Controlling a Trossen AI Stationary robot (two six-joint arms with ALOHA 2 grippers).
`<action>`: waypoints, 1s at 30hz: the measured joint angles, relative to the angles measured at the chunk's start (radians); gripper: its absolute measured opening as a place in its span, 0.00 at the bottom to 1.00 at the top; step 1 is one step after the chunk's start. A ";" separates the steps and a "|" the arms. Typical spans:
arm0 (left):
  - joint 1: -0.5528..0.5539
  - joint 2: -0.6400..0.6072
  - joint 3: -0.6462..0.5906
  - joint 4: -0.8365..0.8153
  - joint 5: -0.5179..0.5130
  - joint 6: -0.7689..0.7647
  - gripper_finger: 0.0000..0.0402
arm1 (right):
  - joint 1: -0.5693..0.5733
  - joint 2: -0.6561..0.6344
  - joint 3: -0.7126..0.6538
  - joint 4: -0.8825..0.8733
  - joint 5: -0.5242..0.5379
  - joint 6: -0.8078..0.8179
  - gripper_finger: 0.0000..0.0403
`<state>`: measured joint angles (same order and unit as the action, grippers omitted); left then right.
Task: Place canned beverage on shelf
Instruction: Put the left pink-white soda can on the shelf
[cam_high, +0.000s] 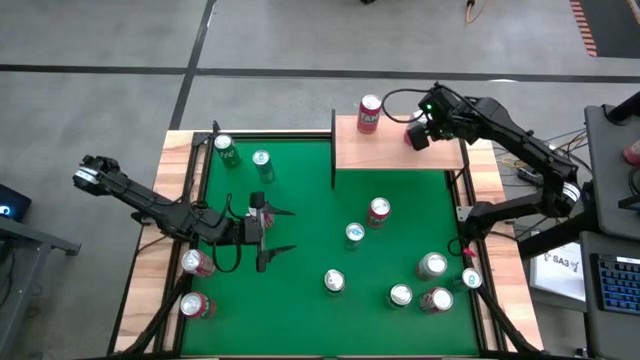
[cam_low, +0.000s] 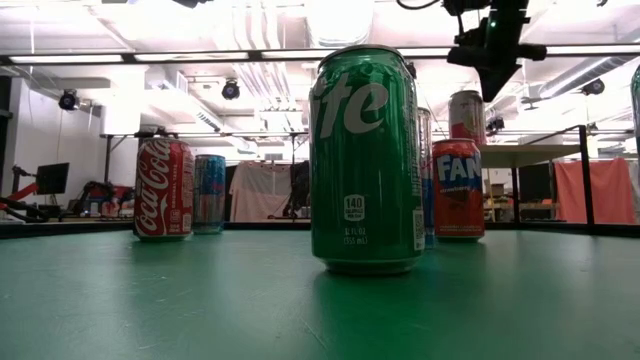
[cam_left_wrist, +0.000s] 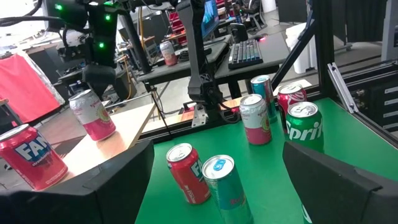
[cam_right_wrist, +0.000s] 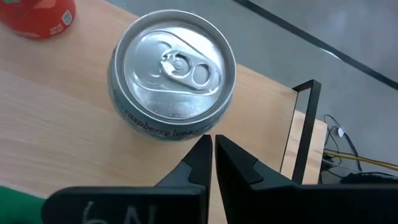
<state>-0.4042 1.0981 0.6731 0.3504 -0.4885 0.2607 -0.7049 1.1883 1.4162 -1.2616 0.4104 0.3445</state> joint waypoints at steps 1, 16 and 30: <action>0.000 0.000 0.000 0.000 0.000 0.000 0.85 | 0.000 0.000 0.009 -0.015 -0.001 0.009 0.03; 0.000 0.000 0.000 0.000 0.000 0.000 0.85 | 0.000 0.023 0.087 0.188 0.032 -0.107 0.03; 0.000 0.000 0.000 -0.001 -0.001 0.000 0.85 | -0.001 0.102 0.085 0.188 0.039 -0.113 0.03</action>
<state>-0.4042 1.0981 0.6731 0.3489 -0.4896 0.2607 -0.7055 1.2898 1.5009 -1.0737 0.4491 0.2317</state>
